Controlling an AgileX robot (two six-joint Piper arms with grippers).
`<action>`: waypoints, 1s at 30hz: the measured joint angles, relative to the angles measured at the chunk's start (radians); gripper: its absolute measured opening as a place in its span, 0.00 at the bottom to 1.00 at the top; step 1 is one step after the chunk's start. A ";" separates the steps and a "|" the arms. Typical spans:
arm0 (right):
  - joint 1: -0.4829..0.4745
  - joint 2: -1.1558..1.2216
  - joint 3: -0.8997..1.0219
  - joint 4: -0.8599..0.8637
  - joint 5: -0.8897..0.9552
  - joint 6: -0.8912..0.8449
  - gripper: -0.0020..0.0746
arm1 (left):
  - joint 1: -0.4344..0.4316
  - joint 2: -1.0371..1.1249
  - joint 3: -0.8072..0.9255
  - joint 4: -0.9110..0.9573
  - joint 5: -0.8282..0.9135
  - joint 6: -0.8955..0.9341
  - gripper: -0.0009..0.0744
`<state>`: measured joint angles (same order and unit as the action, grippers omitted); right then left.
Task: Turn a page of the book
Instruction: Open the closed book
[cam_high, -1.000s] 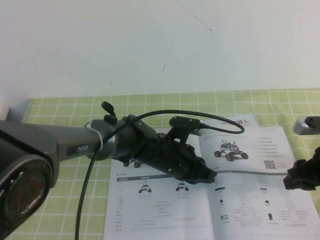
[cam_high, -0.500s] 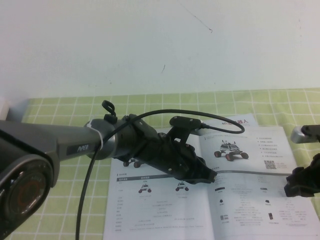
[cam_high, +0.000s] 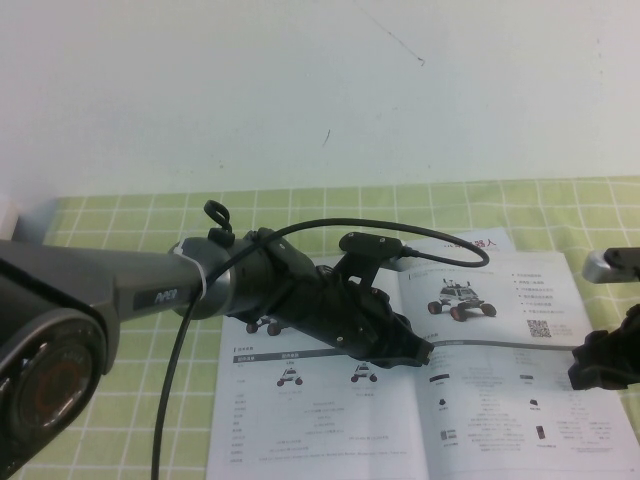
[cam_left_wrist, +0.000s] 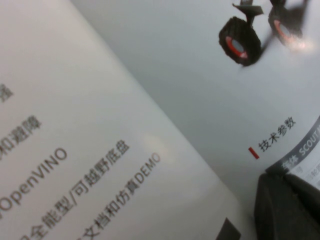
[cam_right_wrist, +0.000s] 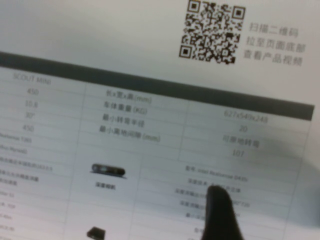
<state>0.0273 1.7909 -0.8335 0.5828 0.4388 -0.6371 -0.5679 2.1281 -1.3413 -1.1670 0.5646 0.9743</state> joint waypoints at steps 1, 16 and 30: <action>0.000 0.000 0.000 0.000 0.000 0.000 0.57 | 0.000 0.000 0.000 0.000 0.000 0.000 0.01; 0.000 0.013 -0.044 -0.126 0.057 0.087 0.54 | 0.000 0.000 0.000 0.000 0.002 0.000 0.01; 0.000 0.013 -0.045 -0.088 0.073 0.096 0.53 | 0.000 0.000 0.000 0.002 0.002 0.000 0.01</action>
<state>0.0273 1.8041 -0.8785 0.4952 0.5120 -0.5408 -0.5679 2.1281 -1.3413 -1.1648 0.5667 0.9738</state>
